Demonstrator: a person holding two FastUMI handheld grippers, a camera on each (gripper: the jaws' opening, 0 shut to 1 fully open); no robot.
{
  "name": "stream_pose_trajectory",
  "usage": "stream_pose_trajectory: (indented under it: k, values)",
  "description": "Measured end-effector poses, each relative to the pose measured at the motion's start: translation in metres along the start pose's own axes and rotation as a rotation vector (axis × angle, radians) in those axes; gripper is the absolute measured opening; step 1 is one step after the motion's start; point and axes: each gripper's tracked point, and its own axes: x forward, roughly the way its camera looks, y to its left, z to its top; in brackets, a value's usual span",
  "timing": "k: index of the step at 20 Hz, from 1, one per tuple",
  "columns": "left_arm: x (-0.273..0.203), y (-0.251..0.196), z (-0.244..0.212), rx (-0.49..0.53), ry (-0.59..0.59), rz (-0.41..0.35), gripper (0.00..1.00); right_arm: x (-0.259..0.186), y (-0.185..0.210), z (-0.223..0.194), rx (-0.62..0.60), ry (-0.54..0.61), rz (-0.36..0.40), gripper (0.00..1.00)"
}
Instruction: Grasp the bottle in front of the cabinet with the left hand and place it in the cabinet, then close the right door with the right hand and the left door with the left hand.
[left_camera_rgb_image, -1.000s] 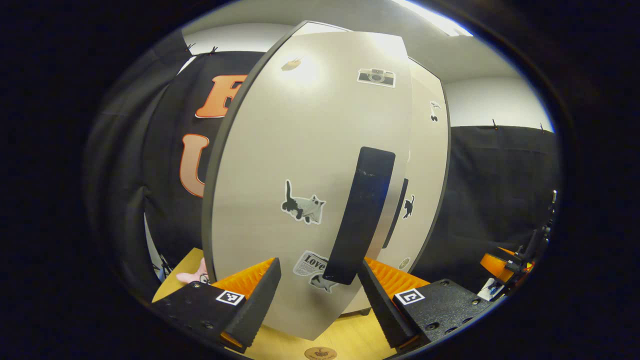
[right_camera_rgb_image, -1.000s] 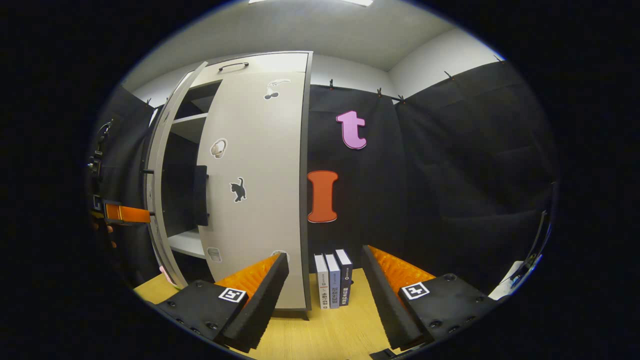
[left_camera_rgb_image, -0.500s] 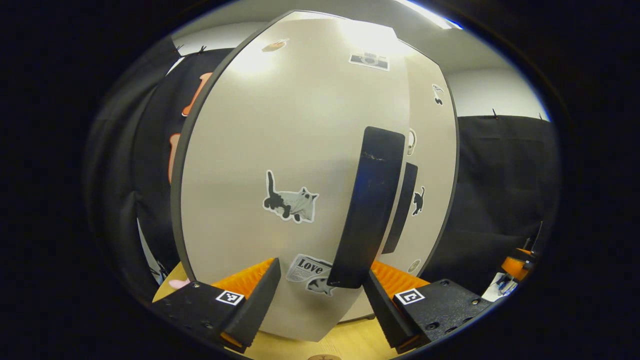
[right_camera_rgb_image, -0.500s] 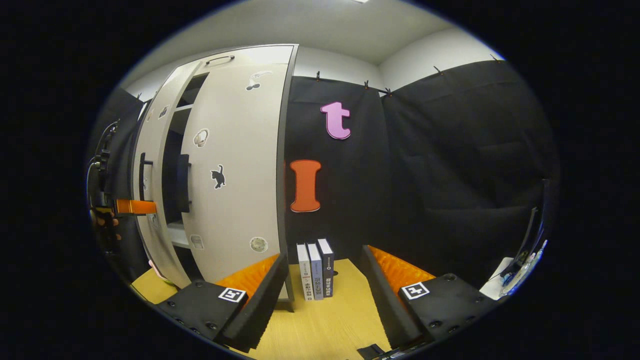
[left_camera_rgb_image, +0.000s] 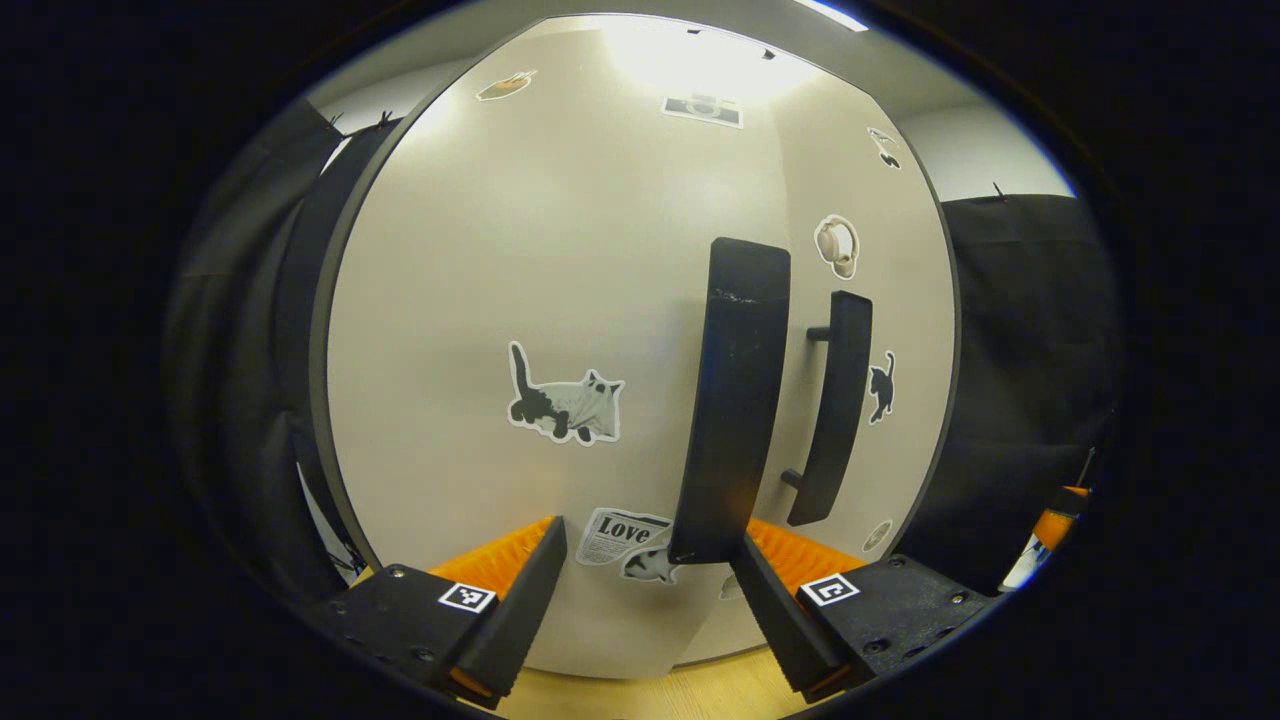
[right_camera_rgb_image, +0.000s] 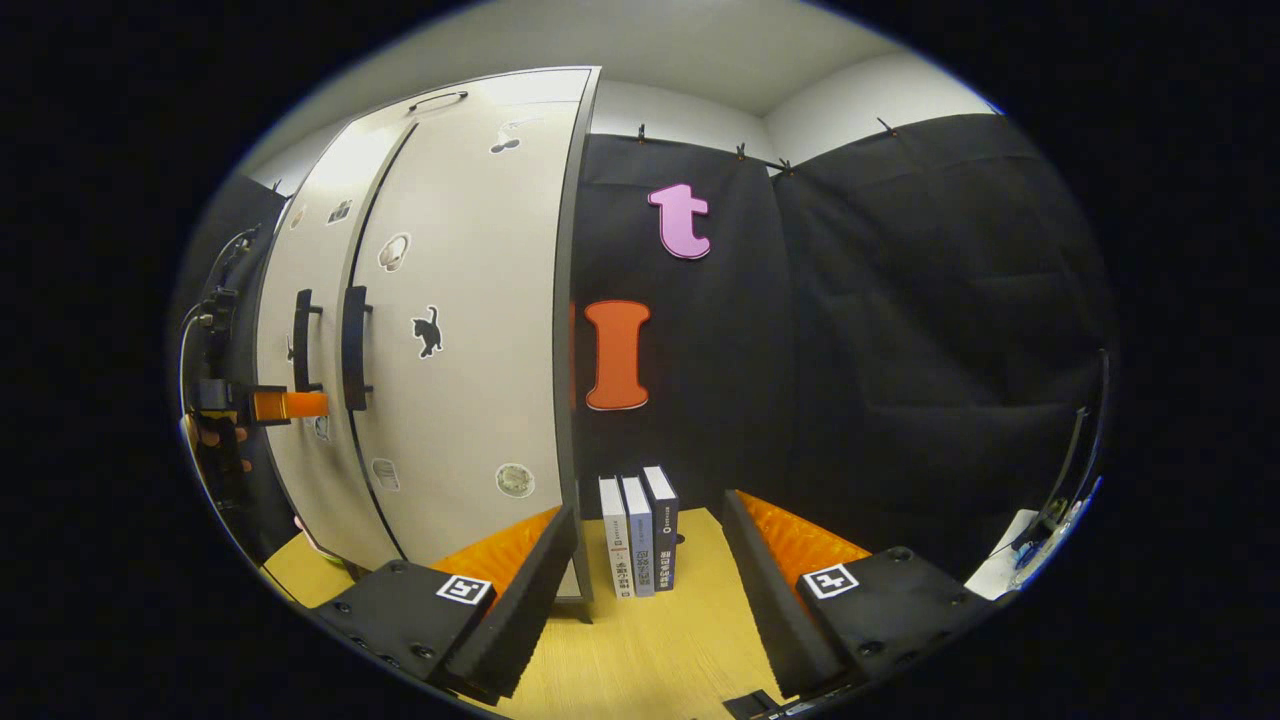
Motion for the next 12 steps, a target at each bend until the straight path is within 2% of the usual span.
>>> stream_pose_trajectory:
  k: [1, 3, 4, 8, 12]
  values:
    - [0.001, 0.0, 0.0, 0.005, 0.002, 0.011, 0.96, 0.003, 0.0, 0.0, 0.003, 0.003, 0.007, 0.92]
    - [0.002, 0.0, 0.001, 0.012, 0.004, 0.028, 0.96, 0.011, 0.003, -0.001, 0.006, 0.009, 0.02, 0.92]
    - [0.002, -0.001, 0.001, 0.015, 0.005, 0.033, 0.96, 0.013, 0.005, -0.001, 0.006, 0.011, 0.026, 0.97]
    - [-0.003, -0.003, 0.003, -0.024, 0.019, 0.018, 0.96, 0.019, 0.015, 0.006, 0.004, 0.01, 0.062, 0.97]
    - [-0.034, -0.003, 0.02, -0.041, -0.003, 0.008, 0.96, 0.017, 0.023, 0.027, -0.003, -0.024, 0.084, 0.97]
